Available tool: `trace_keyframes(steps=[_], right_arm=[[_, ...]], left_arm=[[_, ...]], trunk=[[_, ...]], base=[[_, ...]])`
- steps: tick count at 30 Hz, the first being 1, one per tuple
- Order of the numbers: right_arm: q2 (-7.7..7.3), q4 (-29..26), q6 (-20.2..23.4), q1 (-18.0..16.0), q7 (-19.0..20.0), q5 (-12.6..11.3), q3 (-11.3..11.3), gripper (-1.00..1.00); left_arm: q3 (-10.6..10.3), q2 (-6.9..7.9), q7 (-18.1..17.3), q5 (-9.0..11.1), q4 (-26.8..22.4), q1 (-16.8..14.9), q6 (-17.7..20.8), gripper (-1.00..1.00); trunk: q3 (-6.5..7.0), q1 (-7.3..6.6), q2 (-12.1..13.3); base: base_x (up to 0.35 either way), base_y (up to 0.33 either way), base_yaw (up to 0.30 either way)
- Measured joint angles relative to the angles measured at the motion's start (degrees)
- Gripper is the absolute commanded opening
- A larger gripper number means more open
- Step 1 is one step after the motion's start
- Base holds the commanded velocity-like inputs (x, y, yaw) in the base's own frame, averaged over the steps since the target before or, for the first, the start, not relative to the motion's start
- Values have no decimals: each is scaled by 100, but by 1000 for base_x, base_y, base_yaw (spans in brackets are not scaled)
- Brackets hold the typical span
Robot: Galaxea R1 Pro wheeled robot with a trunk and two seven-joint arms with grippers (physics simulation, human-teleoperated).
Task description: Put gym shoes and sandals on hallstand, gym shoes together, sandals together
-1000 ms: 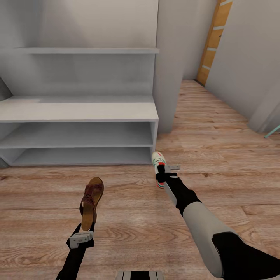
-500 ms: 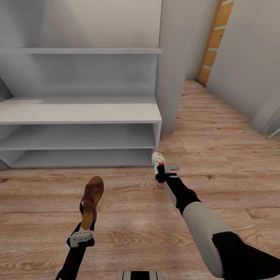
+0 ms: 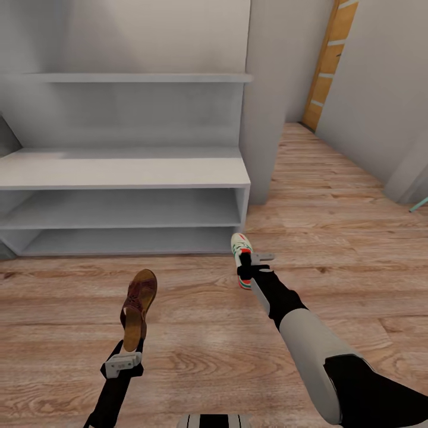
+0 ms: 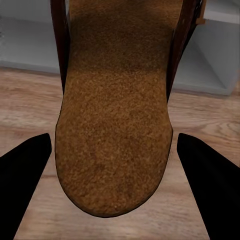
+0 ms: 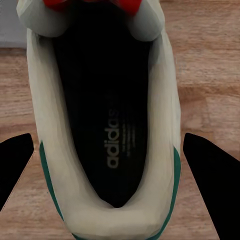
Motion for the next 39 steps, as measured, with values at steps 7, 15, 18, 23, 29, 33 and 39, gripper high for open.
trace_keyframes(steps=[7,15,18,23,29,33,39], right_arm=[[0,21,0,0,4,0,2,-100],[0,65,0,0,6,0,10,-100],[0,70,0,0,6,0,11,-100],[0,78,2,0,6,1,11,-100],[0,79,126,-56,9,8,115,-100],[0,70,310,-238,-21,17,200,-100],[0,72,532,-582,-207,28,246,-100]], left_arm=[[-14,-2,0,-4,1,0,-5,-100],[0,-1,-1,2,2,0,-1,-100],[8,-1,-1,1,2,0,0,-100],[2,0,0,2,2,0,-1,-100],[-13,-2,-6,-10,2,0,-6,-100],[-12,-1,-7,-14,2,0,-6,-100],[-5,0,-8,-8,4,0,-7,-100]], trunk=[[0,0,0],[0,0,0],[0,0,0],[0,0,0],[0,0,0],[0,0,0],[0,0,0]], base=[[-28,118,0],[-5,35,0],[-1,145,0],[0,215,0],[0,98,0],[0,26,0],[0,9,0]])
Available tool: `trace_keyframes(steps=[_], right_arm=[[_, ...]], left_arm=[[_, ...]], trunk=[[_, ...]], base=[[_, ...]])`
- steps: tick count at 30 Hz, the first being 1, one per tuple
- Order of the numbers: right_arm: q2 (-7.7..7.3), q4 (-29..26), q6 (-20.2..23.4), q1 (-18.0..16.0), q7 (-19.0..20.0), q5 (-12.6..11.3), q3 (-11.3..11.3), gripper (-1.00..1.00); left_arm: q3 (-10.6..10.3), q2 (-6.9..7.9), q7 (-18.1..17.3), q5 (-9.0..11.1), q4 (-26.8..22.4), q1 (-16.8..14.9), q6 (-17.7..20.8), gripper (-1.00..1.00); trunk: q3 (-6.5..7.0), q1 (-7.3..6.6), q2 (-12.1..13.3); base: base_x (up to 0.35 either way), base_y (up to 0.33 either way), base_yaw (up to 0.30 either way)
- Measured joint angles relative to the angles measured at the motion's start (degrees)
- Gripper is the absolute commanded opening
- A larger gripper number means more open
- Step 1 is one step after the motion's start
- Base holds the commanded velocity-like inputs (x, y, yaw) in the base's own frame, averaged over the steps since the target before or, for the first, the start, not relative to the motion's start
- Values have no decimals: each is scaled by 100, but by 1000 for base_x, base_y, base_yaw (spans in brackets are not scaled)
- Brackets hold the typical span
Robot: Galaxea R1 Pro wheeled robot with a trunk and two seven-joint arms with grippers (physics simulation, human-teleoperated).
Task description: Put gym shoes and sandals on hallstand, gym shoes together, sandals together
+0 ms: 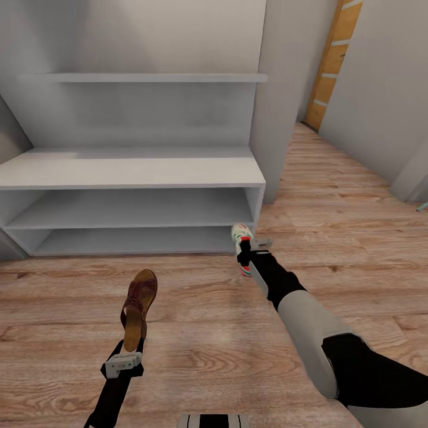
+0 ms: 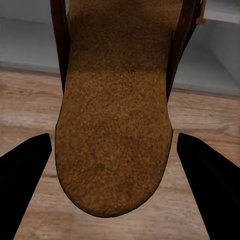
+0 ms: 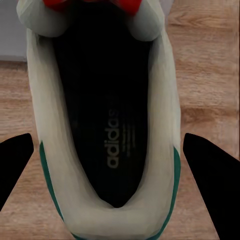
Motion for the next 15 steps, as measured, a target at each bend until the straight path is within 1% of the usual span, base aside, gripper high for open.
trace_keyframes(steps=[7,15], right_arm=[[0,3,56,-94,-226,-19,10,-100],[0,7,71,-171,-268,-21,12,-100]], left_arm=[[-2,0,0,-3,16,0,0,-100],[-6,0,4,-5,33,0,1,-100]], trunk=[[0,0,0],[0,0,0]], base=[[0,1,0],[0,0,0]])
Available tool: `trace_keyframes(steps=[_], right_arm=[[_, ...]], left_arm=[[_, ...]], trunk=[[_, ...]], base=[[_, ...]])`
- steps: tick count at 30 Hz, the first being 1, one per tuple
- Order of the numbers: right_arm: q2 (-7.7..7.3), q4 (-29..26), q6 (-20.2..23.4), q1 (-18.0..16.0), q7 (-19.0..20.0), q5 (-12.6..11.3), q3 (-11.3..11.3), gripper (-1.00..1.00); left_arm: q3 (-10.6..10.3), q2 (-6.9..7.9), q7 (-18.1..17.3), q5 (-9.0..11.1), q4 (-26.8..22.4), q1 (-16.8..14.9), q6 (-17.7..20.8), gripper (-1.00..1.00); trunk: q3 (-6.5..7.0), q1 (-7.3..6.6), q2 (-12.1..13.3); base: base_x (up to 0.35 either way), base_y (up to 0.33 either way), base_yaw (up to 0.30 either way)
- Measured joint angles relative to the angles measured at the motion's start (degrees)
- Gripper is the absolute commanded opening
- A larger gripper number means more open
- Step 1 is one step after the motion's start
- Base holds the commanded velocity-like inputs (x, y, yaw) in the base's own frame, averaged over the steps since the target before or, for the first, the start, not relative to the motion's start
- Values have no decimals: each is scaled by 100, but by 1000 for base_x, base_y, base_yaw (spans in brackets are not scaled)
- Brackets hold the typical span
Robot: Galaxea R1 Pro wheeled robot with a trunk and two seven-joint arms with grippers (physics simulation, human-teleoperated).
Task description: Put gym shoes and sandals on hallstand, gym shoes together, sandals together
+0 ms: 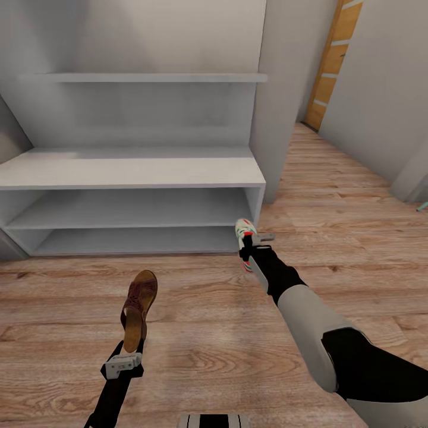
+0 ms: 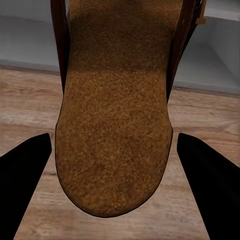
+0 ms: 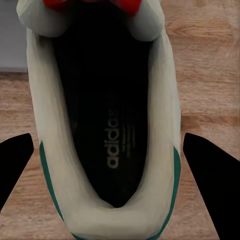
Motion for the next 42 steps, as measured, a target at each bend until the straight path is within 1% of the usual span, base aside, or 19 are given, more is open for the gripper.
trace_keyframes(steps=[8,12,13,17,22,24,27,30,31,33,36,42], right_arm=[[0,384,55,-333,-4,-3,-6,-100],[0,609,67,-573,-4,-5,-10,-100],[0,738,71,-712,-3,-9,-10,-100],[0,878,72,-861,-3,-105,-16,-100],[0,954,74,-941,-6,-181,-18,-100],[0,963,74,-952,-8,-191,-18,-100],[0,968,78,-964,-10,-199,-18,-100],[0,970,80,-969,-11,-205,-18,-100],[0,974,81,-970,-11,-208,-18,-100],[0,973,82,-970,-11,-208,-18,-100],[0,975,82,-970,-12,-212,-18,-100],[0,979,82,-966,-12,-215,-18,-100]], left_arm=[[3,0,4,0,20,0,1,-100],[7,0,3,5,25,0,2,-100],[-9,0,-6,-19,9,0,6,-100],[-34,-4,-21,-43,-29,-16,38,-100],[-14,56,-20,-51,-79,-238,608,-100],[8,103,-14,-49,-83,-352,784,-100],[95,238,-3,-21,-88,-462,933,-100],[256,351,2,-6,-96,-515,1006,-100],[435,414,4,11,-95,-538,1012,-100],[547,440,-16,-10,-88,-540,975,-100],[640,461,-37,-22,-77,-534,919,-100],[681,495,-84,-45,-42,-491,882,-100]], trunk=[[0,0,0],[0,0,0],[1,0,0],[0,0,0],[0,0,0],[0,0,0],[0,0,0],[0,0,0],[0,0,0],[0,0,0],[0,0,0],[0,0,0]], base=[[0,0,0],[0,0,0],[0,0,0],[0,0,0],[0,0,0],[0,0,0],[0,0,0],[0,0,0],[0,0,0],[0,0,0],[0,0,0],[0,0,0]])
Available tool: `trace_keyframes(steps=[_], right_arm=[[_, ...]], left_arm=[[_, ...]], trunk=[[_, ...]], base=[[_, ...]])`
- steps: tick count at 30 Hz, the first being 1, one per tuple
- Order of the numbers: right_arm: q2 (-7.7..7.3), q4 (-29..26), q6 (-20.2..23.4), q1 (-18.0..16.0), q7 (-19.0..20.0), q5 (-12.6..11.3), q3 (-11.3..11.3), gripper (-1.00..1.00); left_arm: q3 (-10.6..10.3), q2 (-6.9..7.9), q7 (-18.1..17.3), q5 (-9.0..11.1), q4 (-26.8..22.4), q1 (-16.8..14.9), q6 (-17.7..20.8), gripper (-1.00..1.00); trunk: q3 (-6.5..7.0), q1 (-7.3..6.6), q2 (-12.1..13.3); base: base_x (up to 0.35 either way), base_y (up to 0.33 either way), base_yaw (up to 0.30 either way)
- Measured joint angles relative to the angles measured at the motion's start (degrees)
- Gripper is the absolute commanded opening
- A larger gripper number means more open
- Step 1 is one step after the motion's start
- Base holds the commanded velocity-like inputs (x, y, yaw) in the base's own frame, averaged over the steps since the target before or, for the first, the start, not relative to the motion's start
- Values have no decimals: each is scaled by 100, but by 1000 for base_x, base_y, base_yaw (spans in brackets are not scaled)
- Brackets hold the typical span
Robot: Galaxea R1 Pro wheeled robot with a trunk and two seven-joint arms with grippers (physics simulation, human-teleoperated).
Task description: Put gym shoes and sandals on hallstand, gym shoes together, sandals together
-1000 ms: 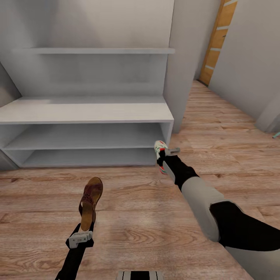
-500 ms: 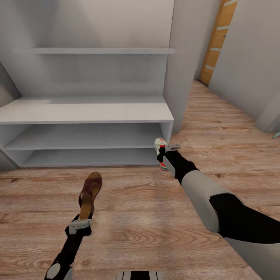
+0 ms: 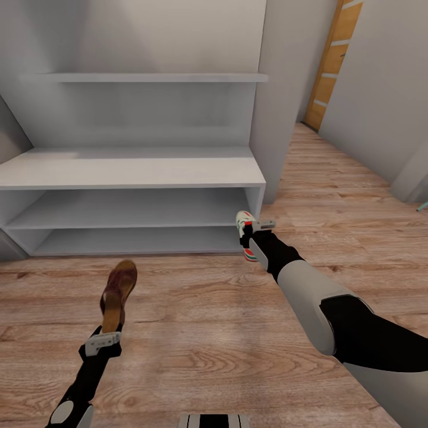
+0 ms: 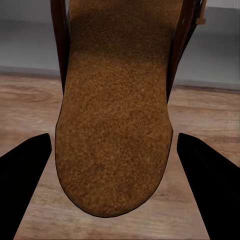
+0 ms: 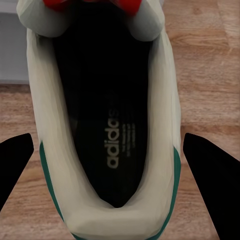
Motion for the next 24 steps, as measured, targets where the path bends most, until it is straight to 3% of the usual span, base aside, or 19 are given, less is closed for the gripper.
trace_keyframes(steps=[9,24], right_arm=[[0,-7,11,-2,12,-6,0,-100],[0,-29,139,-144,21,-88,0,-100]], left_arm=[[3,31,-401,-16,42,46,-19,-100],[5,16,-489,-18,59,50,-22,-100]], trunk=[[0,0,0],[0,0,0]], base=[[0,0,0],[0,0,0]])
